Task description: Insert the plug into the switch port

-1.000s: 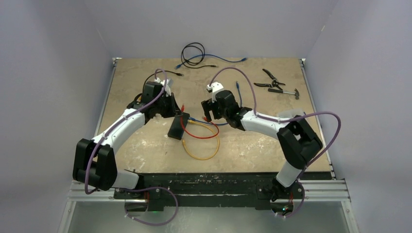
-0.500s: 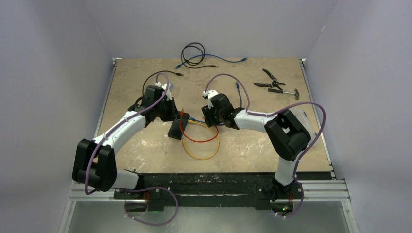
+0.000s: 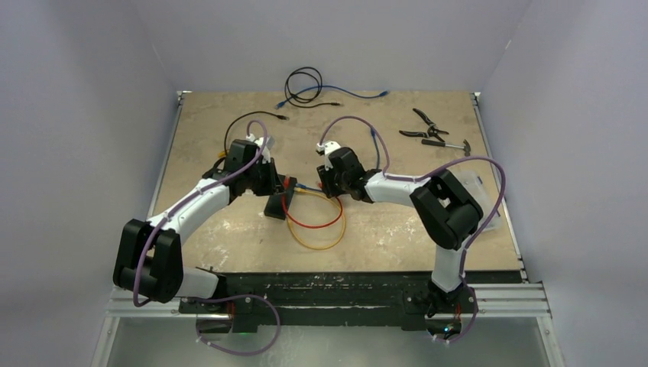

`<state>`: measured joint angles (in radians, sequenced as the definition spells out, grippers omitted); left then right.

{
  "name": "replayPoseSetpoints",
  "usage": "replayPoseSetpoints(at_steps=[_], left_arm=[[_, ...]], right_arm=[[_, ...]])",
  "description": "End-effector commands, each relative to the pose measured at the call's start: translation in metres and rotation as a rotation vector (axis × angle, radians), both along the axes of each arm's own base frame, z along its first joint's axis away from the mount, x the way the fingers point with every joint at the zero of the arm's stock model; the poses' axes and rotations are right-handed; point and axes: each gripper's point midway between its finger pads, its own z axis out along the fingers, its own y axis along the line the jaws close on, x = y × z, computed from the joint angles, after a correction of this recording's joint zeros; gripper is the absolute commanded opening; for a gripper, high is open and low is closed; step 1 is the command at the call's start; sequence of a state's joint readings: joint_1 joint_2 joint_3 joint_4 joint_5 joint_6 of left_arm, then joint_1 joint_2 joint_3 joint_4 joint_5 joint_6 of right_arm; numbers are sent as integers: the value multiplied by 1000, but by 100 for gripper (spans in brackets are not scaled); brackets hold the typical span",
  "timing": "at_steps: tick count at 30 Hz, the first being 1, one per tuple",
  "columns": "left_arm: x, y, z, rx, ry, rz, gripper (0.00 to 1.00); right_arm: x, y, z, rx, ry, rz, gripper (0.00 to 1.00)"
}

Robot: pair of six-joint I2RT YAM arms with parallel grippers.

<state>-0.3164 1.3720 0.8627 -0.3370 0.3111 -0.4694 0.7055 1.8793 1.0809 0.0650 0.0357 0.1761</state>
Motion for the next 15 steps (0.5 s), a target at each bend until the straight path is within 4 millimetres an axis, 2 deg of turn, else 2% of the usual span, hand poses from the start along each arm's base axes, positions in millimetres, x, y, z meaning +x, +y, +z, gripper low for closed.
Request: replayPoseSetpoints(at_steps=[1, 7, 11, 12, 15], left_arm=[[7, -8, 14, -43, -72, -14, 0], [8, -11, 16, -53, -75, -9, 0], [3, -7, 12, -39, -61, -5, 0], [1, -6, 11, -38, -55, -4, 0], [-7, -4, 10, -36, -41, 2, 0]], right_arm=[[21, 10, 15, 35, -57, -27, 38], [26, 11, 13, 29, -66, -24, 25], [27, 10, 12, 20, -70, -15, 10], [27, 10, 15, 21, -74, -12, 2], [27, 10, 26, 24, -98, 10, 0]])
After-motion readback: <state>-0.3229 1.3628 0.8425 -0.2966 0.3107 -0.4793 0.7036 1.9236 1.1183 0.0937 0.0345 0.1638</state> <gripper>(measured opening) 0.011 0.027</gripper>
